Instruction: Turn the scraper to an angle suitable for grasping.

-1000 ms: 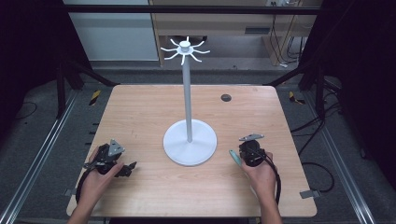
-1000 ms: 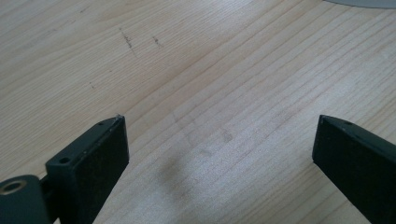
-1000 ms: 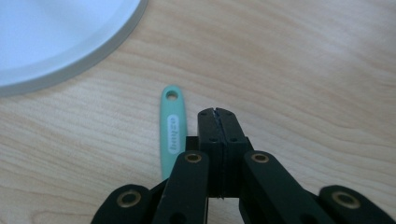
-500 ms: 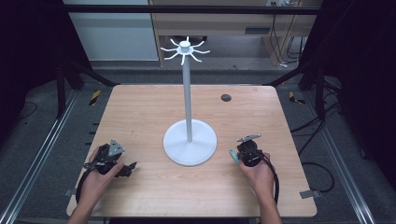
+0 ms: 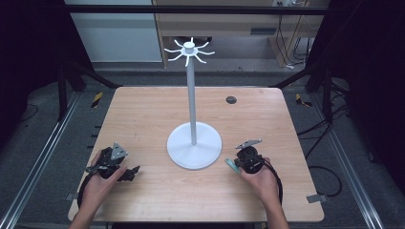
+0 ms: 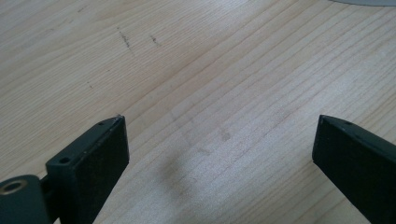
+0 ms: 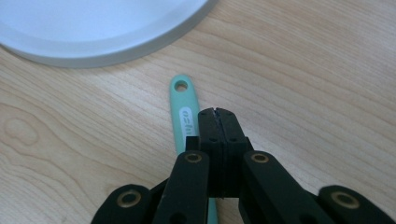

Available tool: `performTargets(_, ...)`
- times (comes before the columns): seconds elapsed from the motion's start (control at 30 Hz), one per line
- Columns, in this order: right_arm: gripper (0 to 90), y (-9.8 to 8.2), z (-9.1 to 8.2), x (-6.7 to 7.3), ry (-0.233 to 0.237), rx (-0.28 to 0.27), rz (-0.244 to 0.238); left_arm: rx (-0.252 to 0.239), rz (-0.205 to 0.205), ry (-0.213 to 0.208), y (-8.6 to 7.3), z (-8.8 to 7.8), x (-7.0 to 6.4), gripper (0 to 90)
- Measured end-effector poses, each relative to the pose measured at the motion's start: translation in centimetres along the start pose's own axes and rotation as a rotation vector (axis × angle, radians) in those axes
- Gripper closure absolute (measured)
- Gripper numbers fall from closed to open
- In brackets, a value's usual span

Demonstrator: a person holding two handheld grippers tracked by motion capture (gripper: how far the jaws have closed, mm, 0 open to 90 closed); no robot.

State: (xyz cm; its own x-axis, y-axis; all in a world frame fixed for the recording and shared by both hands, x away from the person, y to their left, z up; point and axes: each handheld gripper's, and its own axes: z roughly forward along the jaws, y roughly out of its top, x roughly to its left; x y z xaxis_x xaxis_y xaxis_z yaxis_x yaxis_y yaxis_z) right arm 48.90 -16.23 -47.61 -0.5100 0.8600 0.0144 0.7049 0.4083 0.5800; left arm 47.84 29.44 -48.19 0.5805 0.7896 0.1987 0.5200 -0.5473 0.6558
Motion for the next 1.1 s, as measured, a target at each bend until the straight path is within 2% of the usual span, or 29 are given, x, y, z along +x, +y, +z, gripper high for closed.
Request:
performTargets(0.13,88.4,0.4,-0.4,0.3,0.001,0.003,-0.012,0.000,-0.002,0.001,0.0,0.0,0.0,3.5)
performTargets(0.2,87.0,0.7,-0.5,0.6,0.000,0.012,-0.028,0.001,-0.002,0.000,0.0,0.0,0.0,3.5)
performTargets(0.23,83.3,1.2,-0.7,0.9,-0.003,0.023,-0.055,0.000,-0.002,0.001,0.0,-0.1,0.0,3.5)
performTargets(0.27,83.3,1.2,-0.7,0.9,-0.003,0.023,-0.055,0.001,-0.002,0.001,0.0,-0.1,0.0,3.5)
performTargets(0.47,69.3,2.8,-0.7,1.3,-0.011,0.094,-0.099,0.002,-0.002,-0.002,0.0,-0.1,0.1,3.5)
performTargets(0.6,63.4,3.4,-0.4,1.4,-0.018,0.137,-0.122,0.000,-0.002,-0.002,0.0,-0.1,0.0,3.6)
performTargets(0.73,58.0,3.8,-0.4,1.3,-0.005,0.170,-0.119,-0.001,-0.003,-0.003,0.0,-0.1,0.0,3.5)
performTargets(1.1,62.4,4.5,0.8,1.4,-0.003,0.263,-0.149,-0.001,-0.001,-0.005,0.0,-0.1,0.0,3.6)
